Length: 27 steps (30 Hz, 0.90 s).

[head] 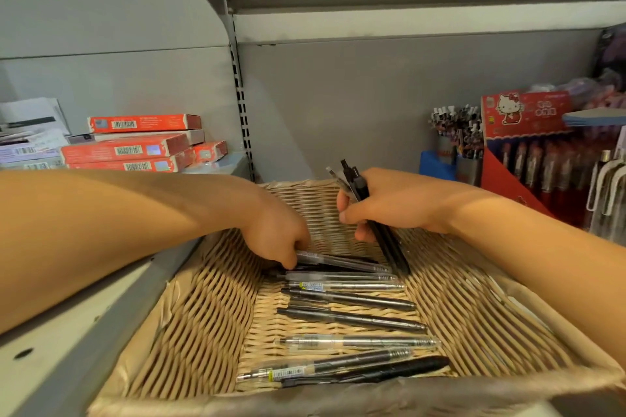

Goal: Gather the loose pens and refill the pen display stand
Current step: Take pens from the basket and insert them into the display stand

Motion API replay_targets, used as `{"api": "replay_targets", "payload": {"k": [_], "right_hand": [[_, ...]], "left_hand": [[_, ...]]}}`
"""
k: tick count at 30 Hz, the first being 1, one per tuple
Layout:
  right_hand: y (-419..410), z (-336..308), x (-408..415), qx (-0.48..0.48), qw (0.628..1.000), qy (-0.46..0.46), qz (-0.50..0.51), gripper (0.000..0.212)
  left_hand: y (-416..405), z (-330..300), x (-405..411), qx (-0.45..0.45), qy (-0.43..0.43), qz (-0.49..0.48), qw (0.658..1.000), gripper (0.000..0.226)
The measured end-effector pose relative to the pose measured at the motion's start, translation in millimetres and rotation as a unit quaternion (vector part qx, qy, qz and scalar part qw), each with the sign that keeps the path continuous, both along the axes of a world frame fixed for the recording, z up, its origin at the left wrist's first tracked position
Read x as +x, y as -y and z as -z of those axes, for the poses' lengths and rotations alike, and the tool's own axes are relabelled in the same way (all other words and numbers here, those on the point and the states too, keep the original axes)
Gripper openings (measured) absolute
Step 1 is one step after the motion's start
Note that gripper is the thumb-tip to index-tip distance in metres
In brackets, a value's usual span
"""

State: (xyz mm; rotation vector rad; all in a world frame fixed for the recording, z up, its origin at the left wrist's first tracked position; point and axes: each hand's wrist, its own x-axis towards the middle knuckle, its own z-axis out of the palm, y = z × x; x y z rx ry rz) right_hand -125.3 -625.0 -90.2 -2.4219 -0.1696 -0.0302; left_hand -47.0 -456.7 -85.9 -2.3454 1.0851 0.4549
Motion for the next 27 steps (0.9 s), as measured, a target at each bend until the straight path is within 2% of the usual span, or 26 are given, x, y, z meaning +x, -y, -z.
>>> {"api": "replay_targets", "payload": {"k": [2,6,10,12,14,18,22,23,24,26,27], "right_hand": [[0.0,0.6,0.2,-0.004,1.000,0.001,0.007,0.010],[-0.5,1.0,-0.3,-0.055,0.998,0.023,0.019,0.016],[-1.2,0.8,0.3,-0.072,0.997,0.031,0.012,0.017],[-0.5,1.2,1.7,-0.082,0.996,0.033,0.014,0.010],[-1.4,1.0,2.1,-0.081,0.996,0.040,0.015,0.012],[-2.2,1.4,0.7,-0.074,0.996,0.040,0.002,0.014],[-0.8,1.7,1.2,-0.079,0.996,0.035,0.019,0.019],[-0.7,1.5,1.3,-0.075,0.997,0.033,0.017,0.019],[-0.7,1.5,1.4,-0.073,0.997,0.032,0.016,0.017],[-0.2,1.1,2.2,-0.069,0.997,0.035,0.015,0.013],[0.1,1.0,2.5,-0.064,0.997,0.035,0.015,0.012]], "left_hand": [[-1.3,-1.9,3.1,-0.041,0.004,0.007,0.999,0.025],[-5.7,-11.6,9.4,-0.199,-0.004,0.013,0.980,0.026],[-4.8,-17.3,10.4,-0.379,-0.072,0.002,0.923,0.018],[-1.6,-17.6,7.5,-0.443,-0.110,-0.009,0.890,0.012],[0.1,-17.6,4.6,-0.481,-0.131,-0.018,0.867,0.012],[-2.8,-19.0,0.3,-0.520,-0.207,-0.043,0.828,0.029],[0.2,-19.3,0.9,-0.534,-0.216,-0.077,0.814,0.031],[1.6,-18.5,1.4,-0.525,-0.207,-0.094,0.820,0.028],[1.9,-17.0,2.0,-0.494,-0.179,-0.098,0.845,0.026],[-0.8,-14.8,3.4,-0.335,-0.067,-0.049,0.938,0.028],[-1.7,-12.4,2.1,-0.238,-0.028,-0.022,0.971,0.033]]}}
